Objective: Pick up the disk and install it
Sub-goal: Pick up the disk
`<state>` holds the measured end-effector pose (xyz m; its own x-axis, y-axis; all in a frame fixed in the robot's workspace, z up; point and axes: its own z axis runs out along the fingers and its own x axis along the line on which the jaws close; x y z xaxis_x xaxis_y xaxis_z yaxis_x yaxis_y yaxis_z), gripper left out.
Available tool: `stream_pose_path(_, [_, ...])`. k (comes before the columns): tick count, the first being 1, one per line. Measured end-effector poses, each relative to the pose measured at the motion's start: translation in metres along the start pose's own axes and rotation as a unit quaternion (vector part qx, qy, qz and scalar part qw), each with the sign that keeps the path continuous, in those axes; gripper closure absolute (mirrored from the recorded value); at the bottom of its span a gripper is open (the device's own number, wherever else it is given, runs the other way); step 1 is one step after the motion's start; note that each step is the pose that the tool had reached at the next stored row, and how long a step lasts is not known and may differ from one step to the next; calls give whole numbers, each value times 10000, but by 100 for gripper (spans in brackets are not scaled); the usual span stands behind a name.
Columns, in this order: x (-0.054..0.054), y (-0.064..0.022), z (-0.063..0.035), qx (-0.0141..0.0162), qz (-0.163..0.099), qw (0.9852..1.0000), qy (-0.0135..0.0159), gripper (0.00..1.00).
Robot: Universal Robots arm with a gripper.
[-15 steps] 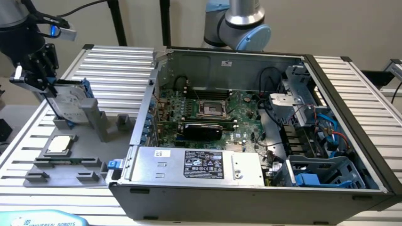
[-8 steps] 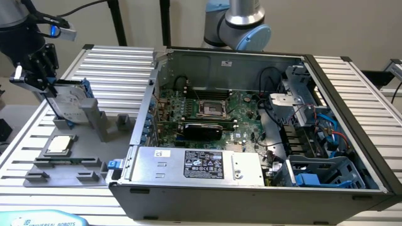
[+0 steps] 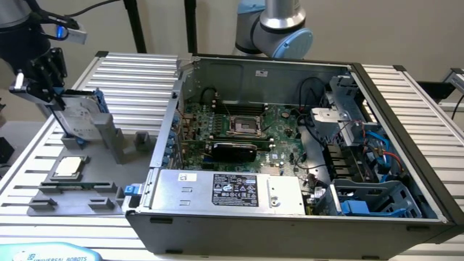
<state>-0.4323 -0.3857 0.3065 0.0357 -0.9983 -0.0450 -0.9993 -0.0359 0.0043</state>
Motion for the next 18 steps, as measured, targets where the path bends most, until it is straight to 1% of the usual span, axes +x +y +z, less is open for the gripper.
stream_pose_path(5, [-4,0,-88,88,-4,10000,3,67])
stream_pose_path(10, [-9,0,-195,164,-8,9999,6,67])
stream_pose_path(15, [-14,1,-319,227,-10,9997,8,67])
stream_pose_path(18, [-18,1,-402,256,-12,9997,9,67])
